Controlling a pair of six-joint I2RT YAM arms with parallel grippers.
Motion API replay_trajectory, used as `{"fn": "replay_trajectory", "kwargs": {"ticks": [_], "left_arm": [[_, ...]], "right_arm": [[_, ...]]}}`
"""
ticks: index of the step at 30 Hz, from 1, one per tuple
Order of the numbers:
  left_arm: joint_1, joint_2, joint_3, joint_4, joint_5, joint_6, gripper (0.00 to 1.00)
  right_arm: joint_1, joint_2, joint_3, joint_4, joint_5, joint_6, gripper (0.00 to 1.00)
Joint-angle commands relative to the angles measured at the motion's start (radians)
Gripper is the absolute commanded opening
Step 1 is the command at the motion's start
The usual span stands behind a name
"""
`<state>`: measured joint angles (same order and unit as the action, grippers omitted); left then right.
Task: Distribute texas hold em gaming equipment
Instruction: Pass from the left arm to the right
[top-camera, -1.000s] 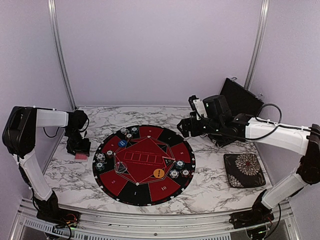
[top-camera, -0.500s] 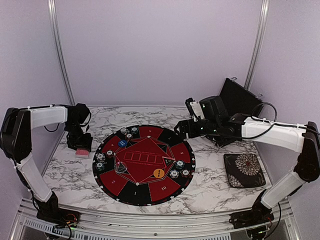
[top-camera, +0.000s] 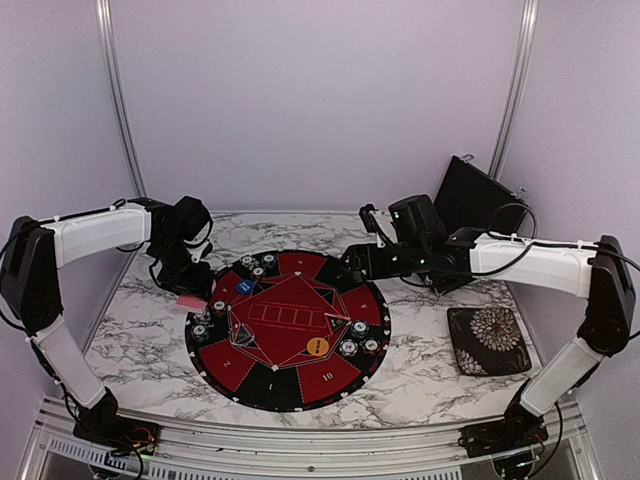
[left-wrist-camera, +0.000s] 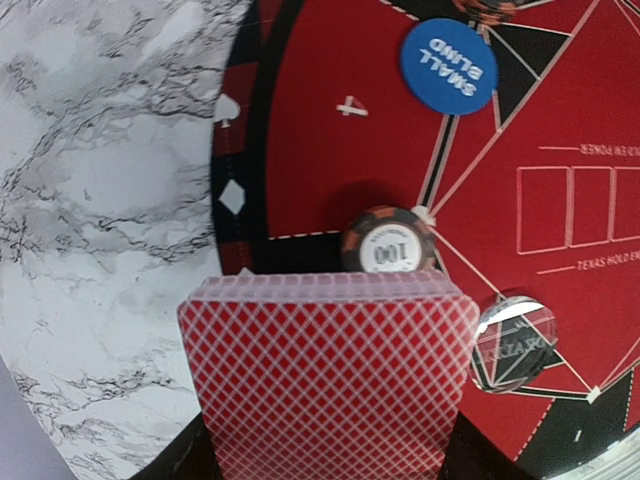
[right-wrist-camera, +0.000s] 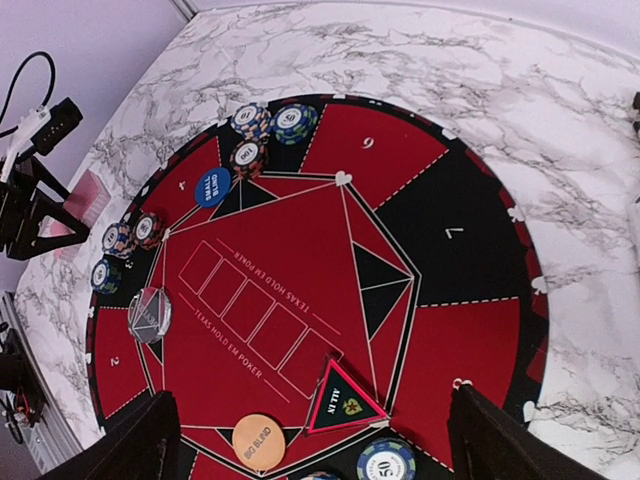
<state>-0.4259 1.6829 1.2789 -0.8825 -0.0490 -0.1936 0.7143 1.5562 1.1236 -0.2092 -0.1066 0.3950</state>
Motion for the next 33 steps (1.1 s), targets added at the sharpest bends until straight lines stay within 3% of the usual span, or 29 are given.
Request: {"fn": "replay_trajectory", "kwargs": {"ticks": [1,22,33], "left_arm": [[-0.058,-0.015,0.057,-0.054,0.022,-0.004,0.52],[-0.333,0.122,0.237,-0.112,0.086,0.064,0.52],[-0.396,0.138,0.274,-0.132,0.100,0.103,0.52]], "right_arm": [[-0.005,0.034,0.051,0.028,-0.086,0.047,0.90],[-0.011,0.189,0.117,0.110,-0.365,0.168,0.88],[-0.022,0.323,0.096,0.329,-0.638,0.349,0.83]]}}
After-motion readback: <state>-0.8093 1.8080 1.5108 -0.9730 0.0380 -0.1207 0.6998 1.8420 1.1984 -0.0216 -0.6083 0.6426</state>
